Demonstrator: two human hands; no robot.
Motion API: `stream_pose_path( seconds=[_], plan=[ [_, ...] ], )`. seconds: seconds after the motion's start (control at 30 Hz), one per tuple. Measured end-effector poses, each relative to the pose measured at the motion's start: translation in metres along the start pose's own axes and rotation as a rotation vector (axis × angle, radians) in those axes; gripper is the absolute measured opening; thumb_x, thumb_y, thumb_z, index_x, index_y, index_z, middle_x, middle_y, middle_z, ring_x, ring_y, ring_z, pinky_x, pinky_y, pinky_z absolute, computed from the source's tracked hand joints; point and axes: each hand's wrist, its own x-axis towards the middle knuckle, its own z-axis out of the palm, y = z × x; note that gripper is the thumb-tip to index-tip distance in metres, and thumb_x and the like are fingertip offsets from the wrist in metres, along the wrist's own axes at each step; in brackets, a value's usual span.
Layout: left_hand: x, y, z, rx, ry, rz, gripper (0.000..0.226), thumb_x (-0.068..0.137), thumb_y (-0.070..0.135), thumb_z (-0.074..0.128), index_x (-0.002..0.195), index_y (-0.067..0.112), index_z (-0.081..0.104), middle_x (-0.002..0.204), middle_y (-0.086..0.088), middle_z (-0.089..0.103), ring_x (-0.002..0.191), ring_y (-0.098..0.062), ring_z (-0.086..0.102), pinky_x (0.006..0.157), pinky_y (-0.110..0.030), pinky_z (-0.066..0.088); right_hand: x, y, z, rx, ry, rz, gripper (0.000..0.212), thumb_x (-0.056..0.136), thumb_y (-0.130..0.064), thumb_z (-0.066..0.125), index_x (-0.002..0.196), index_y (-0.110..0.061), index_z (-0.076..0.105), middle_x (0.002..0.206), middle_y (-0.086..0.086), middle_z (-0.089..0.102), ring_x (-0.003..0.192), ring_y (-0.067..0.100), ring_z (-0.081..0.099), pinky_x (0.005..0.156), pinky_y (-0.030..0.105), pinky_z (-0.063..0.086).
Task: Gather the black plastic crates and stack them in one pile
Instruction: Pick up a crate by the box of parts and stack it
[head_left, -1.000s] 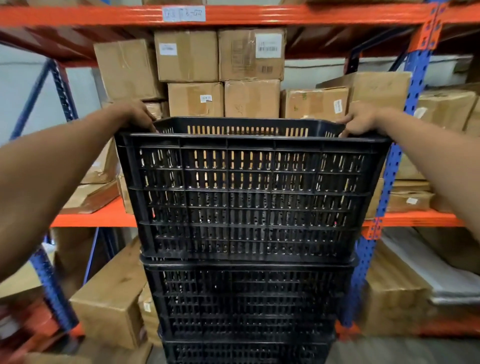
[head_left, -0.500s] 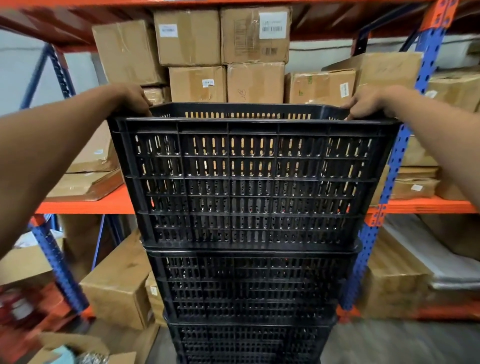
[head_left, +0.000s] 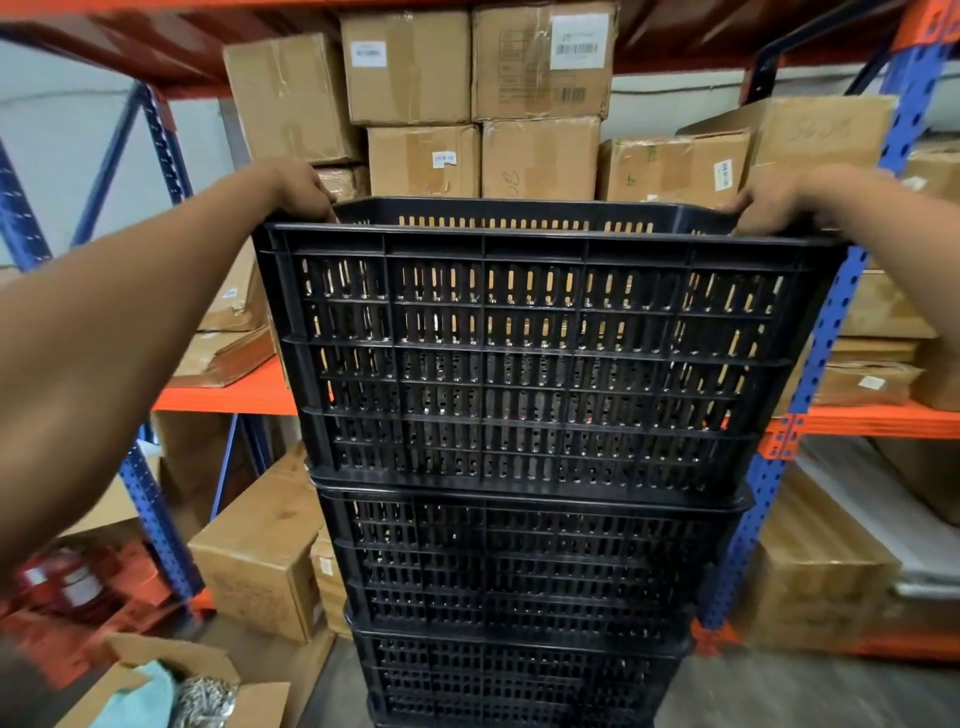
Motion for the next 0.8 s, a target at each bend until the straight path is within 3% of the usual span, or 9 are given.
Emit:
stream_pose_path(
  seconds=[0.23,0.67,0.8],
  plan=[
    [0.012,0.011,0.001,-0.005,0.005,0.001,0.050,0.089,0.018,0.065,0.134,0.002,0.054,0.136,-0.021,0.055,0.124,-0.037,0.051,0.107,-0.043,0.038,0.003,0.004,0.001,0.055,0.032,0.003,0.043,0.085,-0.016,0.066,0.128,-0.011,0.062,0.133,0.018,0.055,0.118,0.037,0.052,0.102,0.042,0.042],
    [0.023,0.003,0.010,0.038,-0.014,-0.005,0.052,0.090,0.023,0.062,0.139,0.009,0.050,0.139,-0.019,0.051,0.127,-0.036,0.047,0.108,-0.044,0.034,0.005,0.007,0.010,0.032,0.100,-0.017,0.041,0.089,-0.016,0.060,0.130,-0.013,0.061,0.135,0.019,0.055,0.123,0.036,0.050,0.102,0.038,0.038],
    [0.023,0.005,0.013,0.106,0.039,0.019,0.056,0.093,0.031,0.058,0.141,0.005,0.047,0.143,-0.021,0.049,0.132,-0.037,0.044,0.111,-0.042,0.031,-0.005,0.004,0.009,-0.040,0.115,-0.079,0.042,0.091,-0.033,0.059,0.125,-0.008,0.063,0.129,0.020,0.059,0.118,0.036,0.054,0.098,0.039,0.041]
  ],
)
